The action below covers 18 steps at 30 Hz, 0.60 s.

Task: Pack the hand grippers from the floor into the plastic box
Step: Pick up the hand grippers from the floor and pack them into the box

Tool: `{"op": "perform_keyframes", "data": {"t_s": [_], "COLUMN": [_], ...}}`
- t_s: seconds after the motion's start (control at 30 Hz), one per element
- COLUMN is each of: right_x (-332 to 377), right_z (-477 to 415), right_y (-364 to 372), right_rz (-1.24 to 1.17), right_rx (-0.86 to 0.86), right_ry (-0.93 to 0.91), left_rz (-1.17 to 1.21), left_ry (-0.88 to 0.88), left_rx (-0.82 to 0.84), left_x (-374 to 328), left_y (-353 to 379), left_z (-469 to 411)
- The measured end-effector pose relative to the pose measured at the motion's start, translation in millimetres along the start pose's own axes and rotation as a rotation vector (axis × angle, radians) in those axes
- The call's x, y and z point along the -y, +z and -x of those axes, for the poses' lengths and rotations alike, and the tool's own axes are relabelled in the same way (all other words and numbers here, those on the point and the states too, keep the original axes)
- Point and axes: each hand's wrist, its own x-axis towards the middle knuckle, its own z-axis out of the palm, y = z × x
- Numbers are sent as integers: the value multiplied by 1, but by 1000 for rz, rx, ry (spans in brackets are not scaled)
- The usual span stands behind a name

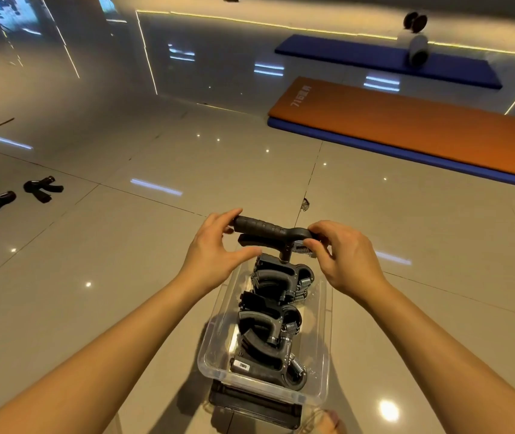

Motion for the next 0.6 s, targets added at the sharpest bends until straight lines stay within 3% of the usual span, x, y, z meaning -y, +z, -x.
{"op": "perform_keyframes", "data": {"t_s": [0.13, 0.3, 0.5, 0.6], "right_x": [-2, 0, -14, -29], "right_z": [-1, 0, 5, 13], "right_y": [-1, -2, 5, 19], "right_rz": [-158, -345, -402, -159], "right_rx": [43, 117, 239, 325], "right_ry": [103, 184, 281, 338], "left_rz": [-401, -524, -499, -464], "left_ry": [267, 461, 430, 344], "left_rx": [-47, -74, 46, 137], "left_x": [6, 9, 20, 34], "left_y": [2, 6, 15, 26], "left_z": [0, -3, 0, 7]}}
